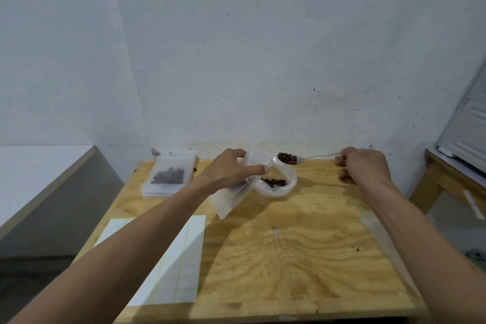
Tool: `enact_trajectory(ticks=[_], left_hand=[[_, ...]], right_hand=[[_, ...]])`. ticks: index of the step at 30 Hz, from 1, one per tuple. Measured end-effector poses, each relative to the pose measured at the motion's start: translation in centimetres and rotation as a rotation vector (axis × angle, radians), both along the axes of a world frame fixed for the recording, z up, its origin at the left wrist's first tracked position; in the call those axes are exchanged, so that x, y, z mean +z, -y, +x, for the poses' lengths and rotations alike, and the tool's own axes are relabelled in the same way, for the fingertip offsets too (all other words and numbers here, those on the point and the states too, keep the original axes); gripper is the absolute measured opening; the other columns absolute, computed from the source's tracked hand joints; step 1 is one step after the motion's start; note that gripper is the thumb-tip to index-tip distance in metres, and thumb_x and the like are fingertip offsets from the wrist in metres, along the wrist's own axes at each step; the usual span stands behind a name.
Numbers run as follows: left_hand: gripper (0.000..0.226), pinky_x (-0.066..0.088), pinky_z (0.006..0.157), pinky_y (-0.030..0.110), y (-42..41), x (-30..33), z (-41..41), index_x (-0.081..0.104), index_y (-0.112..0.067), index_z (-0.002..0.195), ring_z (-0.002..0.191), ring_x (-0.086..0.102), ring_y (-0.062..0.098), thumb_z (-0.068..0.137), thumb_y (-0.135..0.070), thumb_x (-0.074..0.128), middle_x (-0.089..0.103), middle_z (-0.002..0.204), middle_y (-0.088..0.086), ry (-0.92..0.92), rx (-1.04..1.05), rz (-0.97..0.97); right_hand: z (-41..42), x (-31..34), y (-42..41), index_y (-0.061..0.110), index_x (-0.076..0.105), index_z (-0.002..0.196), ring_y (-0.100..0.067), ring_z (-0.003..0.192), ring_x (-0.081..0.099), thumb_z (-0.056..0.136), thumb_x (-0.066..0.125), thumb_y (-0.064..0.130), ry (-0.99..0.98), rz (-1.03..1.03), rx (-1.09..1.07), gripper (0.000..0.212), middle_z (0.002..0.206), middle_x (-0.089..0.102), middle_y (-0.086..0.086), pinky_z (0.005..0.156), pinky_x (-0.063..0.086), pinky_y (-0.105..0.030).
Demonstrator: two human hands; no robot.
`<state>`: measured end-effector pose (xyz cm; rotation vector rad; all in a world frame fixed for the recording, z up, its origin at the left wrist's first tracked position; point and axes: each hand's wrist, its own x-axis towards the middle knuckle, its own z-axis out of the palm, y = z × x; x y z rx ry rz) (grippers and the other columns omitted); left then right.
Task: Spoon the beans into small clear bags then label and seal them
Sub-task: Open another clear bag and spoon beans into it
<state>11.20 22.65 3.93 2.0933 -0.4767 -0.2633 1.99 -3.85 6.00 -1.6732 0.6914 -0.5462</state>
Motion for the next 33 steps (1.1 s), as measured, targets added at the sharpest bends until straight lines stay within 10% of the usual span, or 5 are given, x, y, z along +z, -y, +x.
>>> enact_trajectory(ticks=[8, 23, 28, 33], left_hand=[[0.041, 0.042, 0.057, 0.032, 0.5, 0.0, -0.5, 0.075, -0.011, 0.081, 0.066, 0.062, 0.023, 0.072, -0.049, 0.085, 0.069, 0.082, 0.011, 0.232, -0.106, 0.073], [0.061, 0.053, 0.080, 0.037, -0.4, 0.2, 0.3, 0.067, -0.012, 0.097, 0.088, 0.069, 0.022, 0.072, -0.066, 0.079, 0.072, 0.096, 0.002, 0.035, 0.122, -0.120], [0.059, 0.029, 0.064, 0.030, -0.1, 0.8, 0.1, 0.041, -0.016, 0.075, 0.064, 0.039, 0.015, 0.075, -0.061, 0.079, 0.036, 0.071, 0.001, -0.032, 0.153, -0.252], [0.047, 0.031, 0.053, 0.019, 0.6, 2.1, -0.8, 0.042, -0.021, 0.068, 0.051, 0.044, -0.001, 0.086, -0.045, 0.078, 0.040, 0.065, -0.010, -0.074, 0.211, -0.363]], right_hand=[[0.2, 3.7, -2.3, 0.007, 0.068, 0.082, -0.016, 0.046, 0.057, 0.096, 0.055, 0.018, 0.071, -0.196, 0.143, 0.022, 0.077, 0.074, -0.006, 0.059, 0.056, -0.035], [-1.7, -1.4, -3.5, 0.019, 0.071, 0.093, -0.014, 0.050, 0.055, 0.102, 0.059, 0.023, 0.407, -1.335, 0.215, 0.016, 0.075, 0.064, 0.008, 0.042, 0.039, -0.027], [-1.8, -5.4, -3.3, 0.018, 0.075, 0.093, -0.020, 0.051, 0.057, 0.098, 0.059, 0.028, 0.476, -1.632, 0.430, 0.020, 0.079, 0.065, 0.004, 0.043, 0.037, -0.026], [-2.7, -4.8, -3.0, 0.027, 0.073, 0.096, -0.011, 0.074, 0.058, 0.073, 0.067, 0.032, 0.306, -1.604, 0.837, 0.024, 0.102, 0.066, 0.008, 0.065, 0.038, -0.021]])
